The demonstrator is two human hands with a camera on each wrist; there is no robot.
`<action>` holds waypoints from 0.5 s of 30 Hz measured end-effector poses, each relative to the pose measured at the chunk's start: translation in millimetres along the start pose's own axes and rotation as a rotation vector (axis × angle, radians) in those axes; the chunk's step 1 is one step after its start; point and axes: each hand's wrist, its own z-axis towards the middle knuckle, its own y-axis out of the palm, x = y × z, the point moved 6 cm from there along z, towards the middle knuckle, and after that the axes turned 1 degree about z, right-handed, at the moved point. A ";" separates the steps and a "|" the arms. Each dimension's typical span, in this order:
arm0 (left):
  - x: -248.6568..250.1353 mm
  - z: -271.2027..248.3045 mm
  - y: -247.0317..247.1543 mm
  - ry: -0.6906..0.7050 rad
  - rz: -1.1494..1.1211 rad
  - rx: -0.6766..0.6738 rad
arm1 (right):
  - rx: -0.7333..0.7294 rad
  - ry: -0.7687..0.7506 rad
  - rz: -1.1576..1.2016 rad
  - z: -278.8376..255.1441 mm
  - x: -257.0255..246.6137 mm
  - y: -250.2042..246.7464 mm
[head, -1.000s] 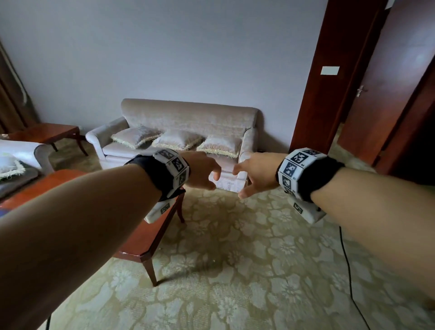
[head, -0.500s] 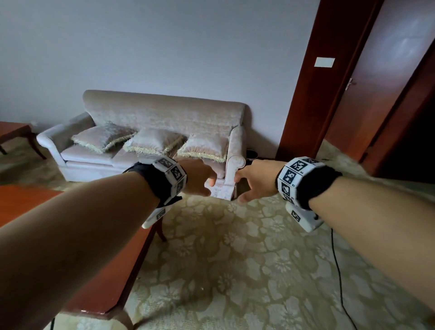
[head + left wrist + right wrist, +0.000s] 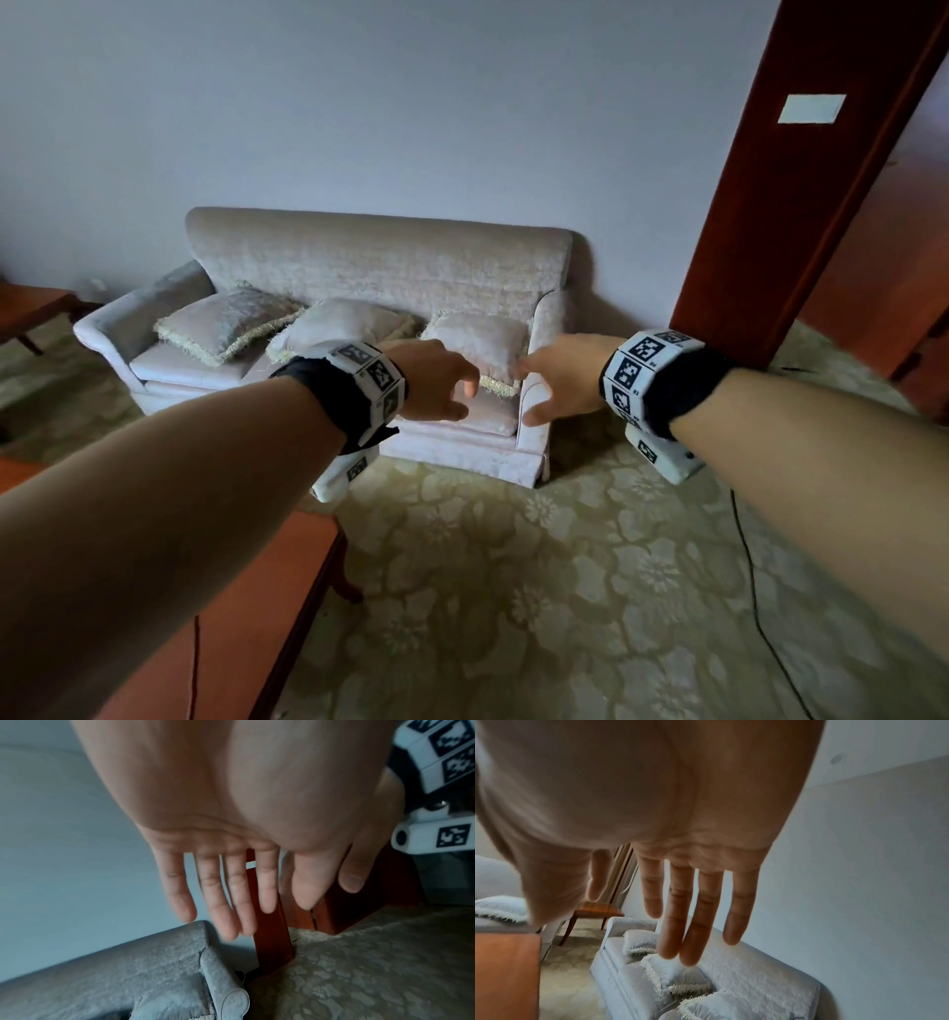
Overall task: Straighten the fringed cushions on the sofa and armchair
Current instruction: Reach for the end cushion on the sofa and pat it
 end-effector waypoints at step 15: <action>-226.2 363.6 4.7 -0.003 -0.078 -0.056 | -0.156 0.021 0.113 376.1 166.1 -11.4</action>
